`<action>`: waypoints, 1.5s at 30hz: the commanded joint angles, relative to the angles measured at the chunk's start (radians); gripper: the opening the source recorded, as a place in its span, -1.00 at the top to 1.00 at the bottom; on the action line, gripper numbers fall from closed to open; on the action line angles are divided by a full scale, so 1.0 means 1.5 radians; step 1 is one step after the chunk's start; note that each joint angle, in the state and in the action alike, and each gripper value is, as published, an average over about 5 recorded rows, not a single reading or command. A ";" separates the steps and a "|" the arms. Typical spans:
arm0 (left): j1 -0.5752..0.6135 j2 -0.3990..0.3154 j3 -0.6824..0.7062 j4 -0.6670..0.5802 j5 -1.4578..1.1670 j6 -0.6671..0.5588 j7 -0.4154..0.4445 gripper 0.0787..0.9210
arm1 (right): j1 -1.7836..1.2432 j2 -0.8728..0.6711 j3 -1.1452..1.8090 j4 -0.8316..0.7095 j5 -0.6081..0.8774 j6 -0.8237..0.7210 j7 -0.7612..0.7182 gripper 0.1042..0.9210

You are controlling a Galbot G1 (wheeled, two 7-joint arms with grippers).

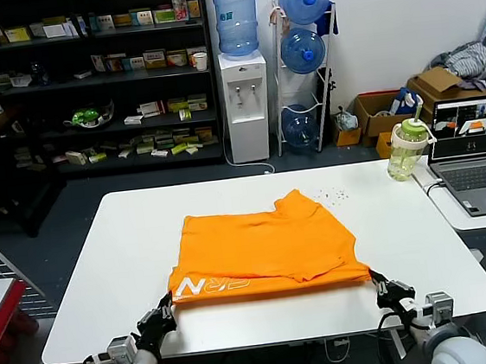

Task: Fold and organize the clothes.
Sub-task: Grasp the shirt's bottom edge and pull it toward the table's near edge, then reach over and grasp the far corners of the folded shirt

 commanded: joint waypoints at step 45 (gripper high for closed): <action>-0.493 -0.022 0.175 0.405 -0.126 0.051 0.100 -0.77 | 0.737 0.114 -0.377 -0.475 0.116 -0.107 0.069 -0.76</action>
